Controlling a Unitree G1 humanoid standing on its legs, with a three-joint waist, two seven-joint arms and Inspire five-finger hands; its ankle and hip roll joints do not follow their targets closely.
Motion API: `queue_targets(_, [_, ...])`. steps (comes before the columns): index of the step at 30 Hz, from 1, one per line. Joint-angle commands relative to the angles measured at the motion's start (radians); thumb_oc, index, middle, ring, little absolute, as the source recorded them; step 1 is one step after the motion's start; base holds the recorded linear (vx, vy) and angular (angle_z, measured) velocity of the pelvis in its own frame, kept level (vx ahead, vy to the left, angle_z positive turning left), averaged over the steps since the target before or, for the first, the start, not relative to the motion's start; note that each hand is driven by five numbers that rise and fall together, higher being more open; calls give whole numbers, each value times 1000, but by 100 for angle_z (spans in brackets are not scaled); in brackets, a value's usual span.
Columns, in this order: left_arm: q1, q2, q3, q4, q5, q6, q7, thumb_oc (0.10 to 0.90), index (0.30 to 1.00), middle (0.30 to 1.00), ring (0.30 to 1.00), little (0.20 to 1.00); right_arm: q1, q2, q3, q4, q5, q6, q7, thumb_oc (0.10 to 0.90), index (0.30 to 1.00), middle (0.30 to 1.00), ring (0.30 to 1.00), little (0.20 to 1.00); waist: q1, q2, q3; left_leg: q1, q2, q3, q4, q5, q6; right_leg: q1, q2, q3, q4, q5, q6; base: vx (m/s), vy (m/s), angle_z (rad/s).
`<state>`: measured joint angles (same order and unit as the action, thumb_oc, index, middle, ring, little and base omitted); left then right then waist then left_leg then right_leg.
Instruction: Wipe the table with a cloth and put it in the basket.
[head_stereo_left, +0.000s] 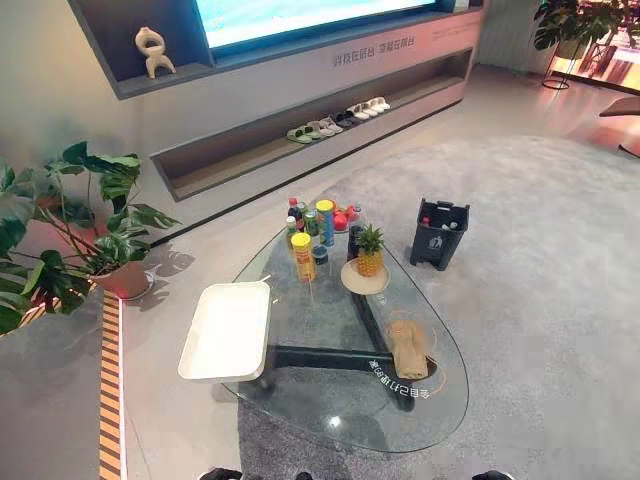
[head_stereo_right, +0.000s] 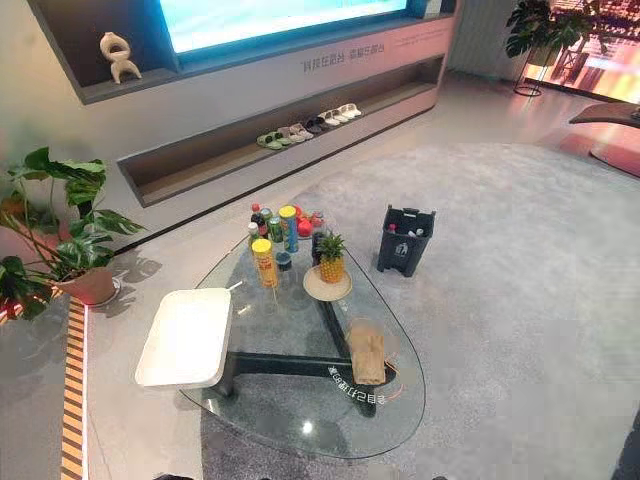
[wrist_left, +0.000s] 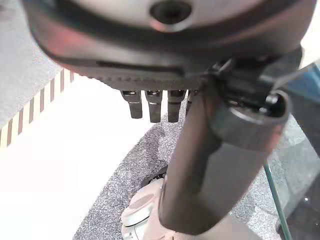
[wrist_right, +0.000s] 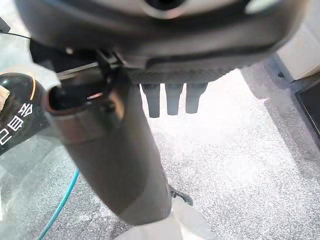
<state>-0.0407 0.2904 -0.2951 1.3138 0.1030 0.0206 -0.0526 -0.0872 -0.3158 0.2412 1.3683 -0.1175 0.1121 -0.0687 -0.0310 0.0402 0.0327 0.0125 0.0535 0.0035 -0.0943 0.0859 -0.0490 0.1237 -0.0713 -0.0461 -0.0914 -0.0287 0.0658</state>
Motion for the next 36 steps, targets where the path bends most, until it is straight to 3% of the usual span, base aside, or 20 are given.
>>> queue_targets(1, [-92,25,8,37,38,-5,31,800,900,900,900,900,-60,-20,11,53,-6,8,-19,800,900,900,900,900,26,-18,33,61,68,48,7,-128,-58,-45,-112,-66,4,28,93,85,133,-53])
queue_targets(36, [-91,29,25,37,13,-8,44,800,900,900,900,900,-59,-21,10,46,-9,12,-17,800,900,900,900,900,26,-22,38,53,66,45,7,-122,-57,-50,-107,-60,4,31,87,0,0,0])
